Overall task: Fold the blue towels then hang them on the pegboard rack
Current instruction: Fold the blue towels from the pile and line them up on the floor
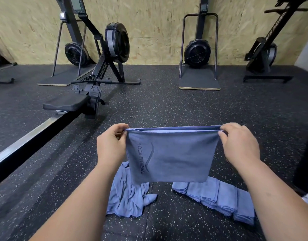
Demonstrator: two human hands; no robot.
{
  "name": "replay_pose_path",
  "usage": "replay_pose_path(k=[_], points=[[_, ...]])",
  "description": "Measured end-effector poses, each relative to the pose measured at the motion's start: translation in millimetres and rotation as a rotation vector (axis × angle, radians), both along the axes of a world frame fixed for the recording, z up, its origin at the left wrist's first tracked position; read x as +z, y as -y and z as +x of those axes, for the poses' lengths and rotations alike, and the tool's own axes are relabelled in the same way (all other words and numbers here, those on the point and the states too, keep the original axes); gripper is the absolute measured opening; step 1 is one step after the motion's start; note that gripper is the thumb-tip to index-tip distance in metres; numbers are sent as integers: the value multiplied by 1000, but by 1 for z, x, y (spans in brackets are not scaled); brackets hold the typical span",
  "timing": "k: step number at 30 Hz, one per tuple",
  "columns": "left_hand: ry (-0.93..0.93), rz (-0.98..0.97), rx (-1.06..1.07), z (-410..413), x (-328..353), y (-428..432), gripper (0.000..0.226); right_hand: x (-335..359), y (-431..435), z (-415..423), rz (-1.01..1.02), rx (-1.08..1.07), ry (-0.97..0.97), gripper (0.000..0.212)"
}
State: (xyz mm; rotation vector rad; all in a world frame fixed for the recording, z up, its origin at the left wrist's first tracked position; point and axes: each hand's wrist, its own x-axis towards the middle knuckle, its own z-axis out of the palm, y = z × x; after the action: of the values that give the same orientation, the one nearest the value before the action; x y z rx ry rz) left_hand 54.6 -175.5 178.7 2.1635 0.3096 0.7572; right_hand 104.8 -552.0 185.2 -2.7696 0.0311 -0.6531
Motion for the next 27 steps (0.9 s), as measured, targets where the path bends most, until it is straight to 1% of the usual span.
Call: replay_pose_path(k=[2,7,10,11,15,16,19,21,24,27], points=[[-16,40,34,0,-1,1,20,2,-1,-2,34,13,50,20],[-67,12,73,2,-1,4,20,6,0,-3,141,42,133,13],[-78,-65,62,4,-3,4,18,7,3,-3,196,63,170,12],[-84,-91,57,4,-5,4,18,7,4,-3,214,67,172,13],[-103,-165,14,8,-11,-2,19,8,7,-1,325,85,110,30],[-107,-180,7,8,-11,-3,21,7,8,0,334,83,110,27],[-94,-208,-3,9,-11,-3,21,8,10,1,372,63,94,10],[-85,-238,-11,9,-11,-3,22,10,9,0,497,54,54,6],[-112,-283,12,9,-9,-2,22,10,7,1,798,78,37,5],[-114,-387,21,10,-6,2,19,8,6,6,1104,138,-12,7]])
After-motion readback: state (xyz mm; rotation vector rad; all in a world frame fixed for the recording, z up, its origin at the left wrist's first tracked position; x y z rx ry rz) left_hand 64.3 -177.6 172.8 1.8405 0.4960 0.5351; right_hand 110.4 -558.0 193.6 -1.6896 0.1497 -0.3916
